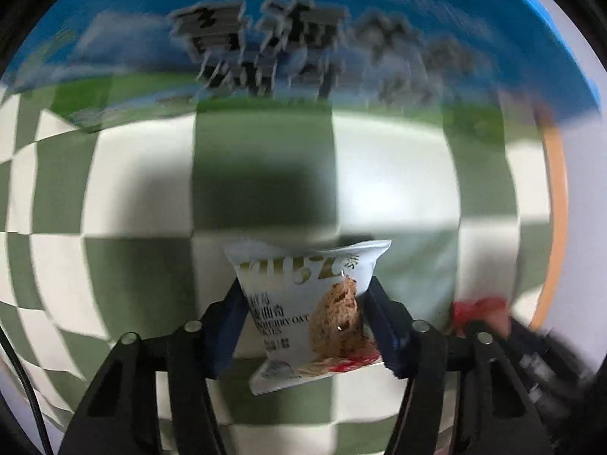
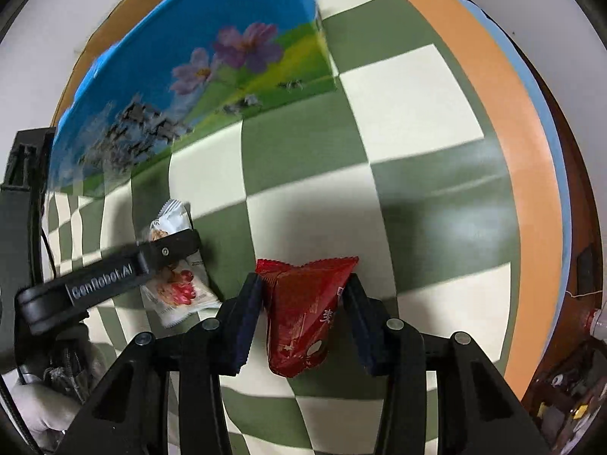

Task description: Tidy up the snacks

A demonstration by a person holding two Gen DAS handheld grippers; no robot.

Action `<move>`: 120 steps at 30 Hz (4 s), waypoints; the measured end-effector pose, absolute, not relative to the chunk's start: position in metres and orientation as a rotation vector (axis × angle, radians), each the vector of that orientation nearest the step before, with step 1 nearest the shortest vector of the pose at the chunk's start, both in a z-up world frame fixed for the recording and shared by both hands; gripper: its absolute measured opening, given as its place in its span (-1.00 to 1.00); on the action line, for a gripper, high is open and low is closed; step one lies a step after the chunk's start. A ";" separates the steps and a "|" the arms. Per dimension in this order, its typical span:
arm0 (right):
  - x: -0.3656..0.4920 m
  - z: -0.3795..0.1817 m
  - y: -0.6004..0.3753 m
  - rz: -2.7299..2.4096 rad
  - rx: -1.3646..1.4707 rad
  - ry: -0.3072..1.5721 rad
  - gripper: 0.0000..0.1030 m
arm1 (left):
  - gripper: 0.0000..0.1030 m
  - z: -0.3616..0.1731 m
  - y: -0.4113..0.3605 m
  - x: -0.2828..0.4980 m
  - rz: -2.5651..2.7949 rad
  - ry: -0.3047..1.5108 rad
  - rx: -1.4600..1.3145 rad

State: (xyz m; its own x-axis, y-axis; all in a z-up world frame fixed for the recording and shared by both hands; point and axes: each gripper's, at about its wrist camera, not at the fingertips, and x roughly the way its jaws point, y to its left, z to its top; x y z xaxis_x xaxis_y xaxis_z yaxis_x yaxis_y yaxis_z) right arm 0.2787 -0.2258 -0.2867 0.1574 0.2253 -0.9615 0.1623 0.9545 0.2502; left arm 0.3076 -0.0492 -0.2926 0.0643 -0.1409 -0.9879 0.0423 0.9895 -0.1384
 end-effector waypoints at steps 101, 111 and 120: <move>0.574 -0.224 -0.177 0.082 0.048 1.377 0.95 | 0.97 -0.192 0.010 0.558 -0.128 1.416 -0.116; 0.527 -0.197 -0.179 0.062 0.041 1.291 0.95 | 0.97 -0.157 0.011 0.519 -0.104 1.302 -0.080; 0.484 -0.160 -0.183 0.057 0.030 1.199 0.95 | 0.97 -0.115 0.009 0.469 -0.095 1.168 -0.040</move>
